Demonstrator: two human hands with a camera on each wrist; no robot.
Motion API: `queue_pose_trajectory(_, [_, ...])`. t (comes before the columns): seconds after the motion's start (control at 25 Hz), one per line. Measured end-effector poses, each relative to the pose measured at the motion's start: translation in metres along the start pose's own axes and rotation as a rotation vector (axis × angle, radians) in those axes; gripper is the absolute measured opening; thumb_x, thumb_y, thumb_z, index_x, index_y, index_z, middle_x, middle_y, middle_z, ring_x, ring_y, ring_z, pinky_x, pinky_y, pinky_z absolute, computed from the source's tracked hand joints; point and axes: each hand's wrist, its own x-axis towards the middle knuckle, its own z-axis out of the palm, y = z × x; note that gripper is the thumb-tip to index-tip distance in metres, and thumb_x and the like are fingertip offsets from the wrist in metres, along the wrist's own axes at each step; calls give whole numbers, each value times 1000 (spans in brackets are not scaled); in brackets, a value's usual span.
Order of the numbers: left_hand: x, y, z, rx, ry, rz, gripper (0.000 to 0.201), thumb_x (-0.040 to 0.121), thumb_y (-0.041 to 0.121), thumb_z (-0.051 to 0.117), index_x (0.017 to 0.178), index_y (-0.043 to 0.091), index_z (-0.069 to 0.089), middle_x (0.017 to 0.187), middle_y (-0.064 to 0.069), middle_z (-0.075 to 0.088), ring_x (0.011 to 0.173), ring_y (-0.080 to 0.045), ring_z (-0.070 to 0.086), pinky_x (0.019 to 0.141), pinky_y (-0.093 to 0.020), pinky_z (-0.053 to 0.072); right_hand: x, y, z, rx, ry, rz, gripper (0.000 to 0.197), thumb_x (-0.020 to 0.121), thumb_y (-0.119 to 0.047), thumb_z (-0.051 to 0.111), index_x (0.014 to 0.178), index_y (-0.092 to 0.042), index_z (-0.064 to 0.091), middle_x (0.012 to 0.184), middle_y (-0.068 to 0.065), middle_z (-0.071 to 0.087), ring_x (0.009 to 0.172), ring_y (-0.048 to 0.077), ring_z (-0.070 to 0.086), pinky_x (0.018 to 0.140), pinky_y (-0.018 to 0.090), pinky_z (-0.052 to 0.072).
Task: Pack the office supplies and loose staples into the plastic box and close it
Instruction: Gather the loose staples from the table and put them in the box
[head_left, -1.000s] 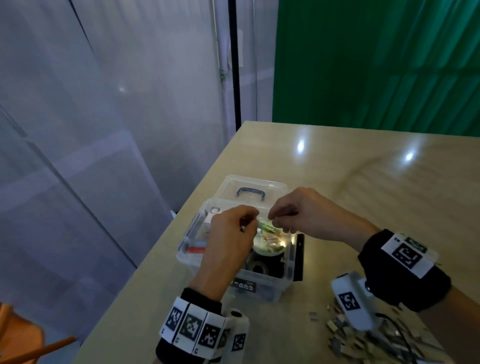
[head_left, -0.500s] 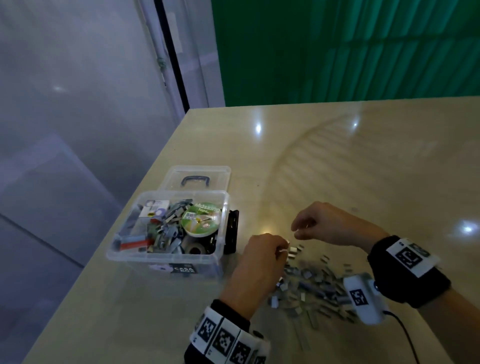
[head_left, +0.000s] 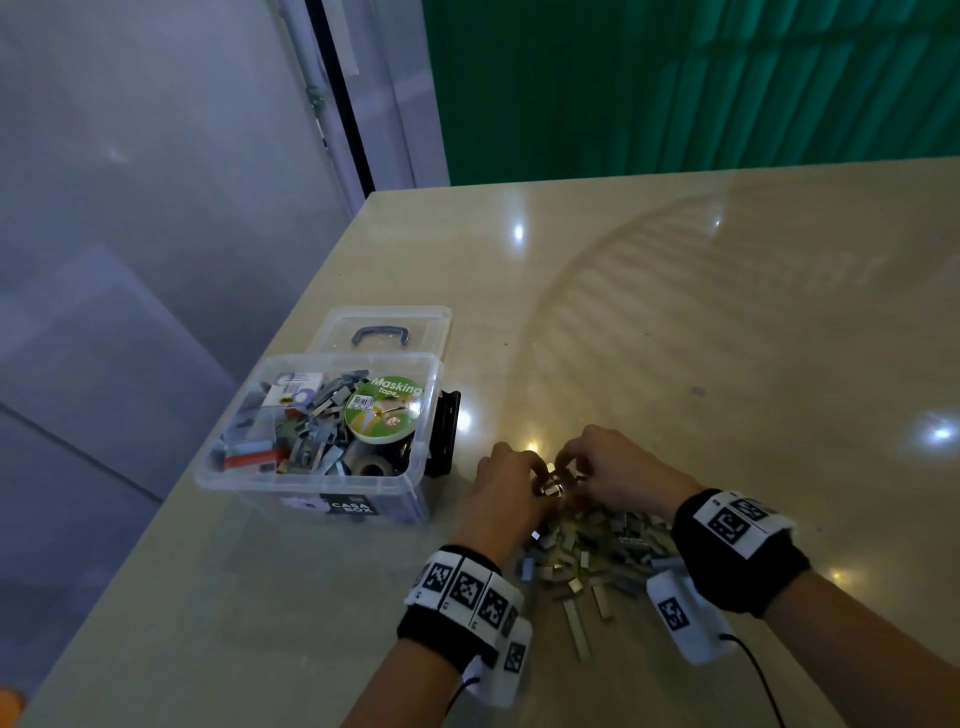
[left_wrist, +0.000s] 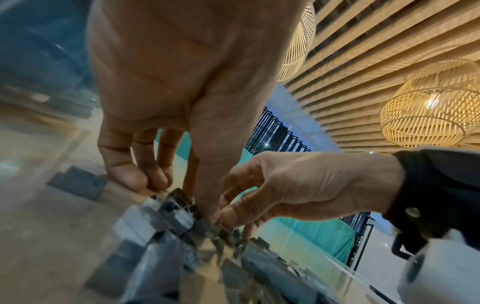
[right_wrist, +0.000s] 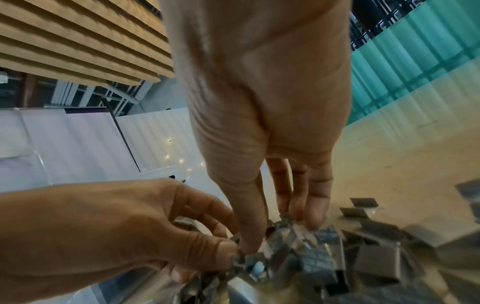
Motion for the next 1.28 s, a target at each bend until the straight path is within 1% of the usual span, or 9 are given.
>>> queue_pose_trajectory(0.12, [2,-3,0,-97,8,-6,24,82,27,80,103,21,72,105,-3,67,86,-12,62,68,-20,49,-1,1,5,28,25,-1,14,86,-17,74,100,-16,75,93,-3,56,82,12,55,61,15,39])
queue_pose_trajectory(0.2, [2,-4,-3,-133,-5,-8,20,85,22,77,104,18,74,102,-3,71,84,-11,65,73,-21,54,-2,2,9,49,46,-2,10,87,-14,72,97,-13,75,94,-2,58,84,15,58,65,20,46])
queue_pose_trajectory(0.28, [3,-5,-7,-151,-28,-15,18,86,18,76,104,16,74,100,-3,72,86,-13,67,82,-27,58,-1,5,12,62,72,-2,9,87,-9,69,92,-11,76,93,1,63,85,19,63,71,31,56])
queue_pose_trajectory(0.4, [6,-9,-11,-176,-50,-34,16,86,17,75,103,16,75,100,-3,73,92,-14,68,89,-32,57,2,9,15,78,87,2,13,85,-4,67,89,-13,77,88,4,68,80,20,65,73,39,60])
queue_pose_trajectory(0.68, [12,-15,-12,-230,-80,-37,15,88,18,73,103,14,75,99,-3,74,93,-12,68,89,-29,55,2,8,22,72,111,25,5,85,-9,71,85,-13,75,86,5,66,77,20,66,71,36,60])
queue_pose_trajectory(1.0, [11,-12,-13,-207,-106,-24,18,85,21,77,101,14,74,99,-2,72,92,-11,67,83,-24,54,0,12,24,98,155,15,8,85,-8,73,85,-17,73,92,2,66,85,14,63,74,32,59])
queue_pose_trajectory(1.08, [11,-10,-17,-217,-81,-9,16,85,21,77,99,14,74,95,-2,72,87,-9,66,80,-23,55,-1,10,22,123,143,22,9,85,-7,73,89,-16,74,94,2,69,85,11,64,74,28,59])
queue_pose_trajectory(1.2, [3,-2,-24,-190,11,55,18,85,22,76,100,14,73,93,-1,71,83,-8,66,81,-27,58,-7,7,8,193,133,35,12,83,-8,78,91,-17,75,90,-5,71,78,1,64,63,11,51])
queue_pose_trajectory(1.28, [-4,8,-35,-172,80,121,18,86,24,74,102,16,73,92,2,71,81,-5,65,80,-23,56,-10,5,-9,272,150,57,15,79,-9,83,85,-21,74,85,-7,73,75,2,68,65,13,52])
